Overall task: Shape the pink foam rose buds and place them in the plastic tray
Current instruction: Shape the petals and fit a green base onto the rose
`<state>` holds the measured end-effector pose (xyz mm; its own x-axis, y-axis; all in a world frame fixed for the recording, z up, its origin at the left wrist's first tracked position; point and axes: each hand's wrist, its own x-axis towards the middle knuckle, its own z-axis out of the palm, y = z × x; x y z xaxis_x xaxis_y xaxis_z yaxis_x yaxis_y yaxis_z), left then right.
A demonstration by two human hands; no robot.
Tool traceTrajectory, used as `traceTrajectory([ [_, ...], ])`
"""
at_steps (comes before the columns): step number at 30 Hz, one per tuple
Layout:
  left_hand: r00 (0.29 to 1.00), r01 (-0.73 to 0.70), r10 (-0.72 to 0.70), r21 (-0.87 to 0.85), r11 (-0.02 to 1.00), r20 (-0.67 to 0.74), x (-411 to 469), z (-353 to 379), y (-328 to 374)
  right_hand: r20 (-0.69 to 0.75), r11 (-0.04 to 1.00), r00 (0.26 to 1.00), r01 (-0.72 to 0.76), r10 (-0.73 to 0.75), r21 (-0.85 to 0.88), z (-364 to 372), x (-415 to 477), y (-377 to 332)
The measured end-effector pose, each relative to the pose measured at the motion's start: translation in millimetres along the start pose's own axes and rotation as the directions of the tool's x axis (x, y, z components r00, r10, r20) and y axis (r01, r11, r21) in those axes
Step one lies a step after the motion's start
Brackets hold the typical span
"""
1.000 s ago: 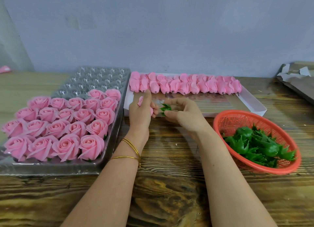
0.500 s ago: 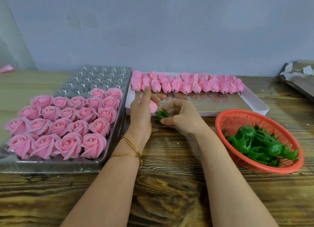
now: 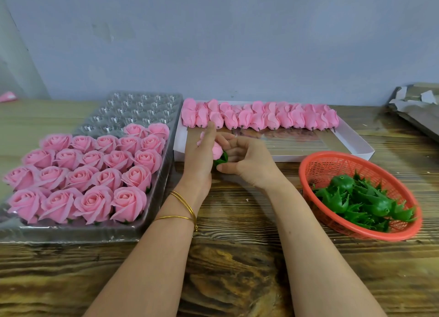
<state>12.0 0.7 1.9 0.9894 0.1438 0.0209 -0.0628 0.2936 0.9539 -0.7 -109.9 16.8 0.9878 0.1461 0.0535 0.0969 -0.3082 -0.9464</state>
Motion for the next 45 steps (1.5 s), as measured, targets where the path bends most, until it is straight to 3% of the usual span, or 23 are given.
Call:
traceTrajectory([
  [7, 1.000, -0.021, 0.021, -0.004, 1.000, -0.006, 1.5, 0.1, -3.0, 0.012, 0.999, 1.000, 0.026, -0.026, 0.024, 0.6, 0.2, 1.4],
  [15, 1.000, -0.022, 0.022, 0.017, 1.000, -0.013, 2.0, 0.2, -2.5, 0.063, 0.977, 0.998, 0.010, -0.024, 0.215, 0.1, 0.3, 3.3],
  [23, 1.000, -0.023, 0.023, 0.048, 0.999, -0.001, 0.8, -0.4, -2.6, 0.060, 0.914, 0.995, -0.096, 0.078, 0.394, -2.0, 2.3, 6.6],
  [36, 0.999, -0.009, 0.006, 0.076, 0.997, 0.038, 1.9, 0.0, -5.4, -0.019, 0.946, 0.999, -0.037, 0.046, 0.321, -2.6, 8.0, 15.8],
  [45, 1.000, 0.008, -0.008, 0.035, 0.999, -0.001, -3.1, 2.7, 1.5, 0.023, 0.900, 0.997, -0.082, 0.079, 0.429, -2.1, 6.2, 13.3],
])
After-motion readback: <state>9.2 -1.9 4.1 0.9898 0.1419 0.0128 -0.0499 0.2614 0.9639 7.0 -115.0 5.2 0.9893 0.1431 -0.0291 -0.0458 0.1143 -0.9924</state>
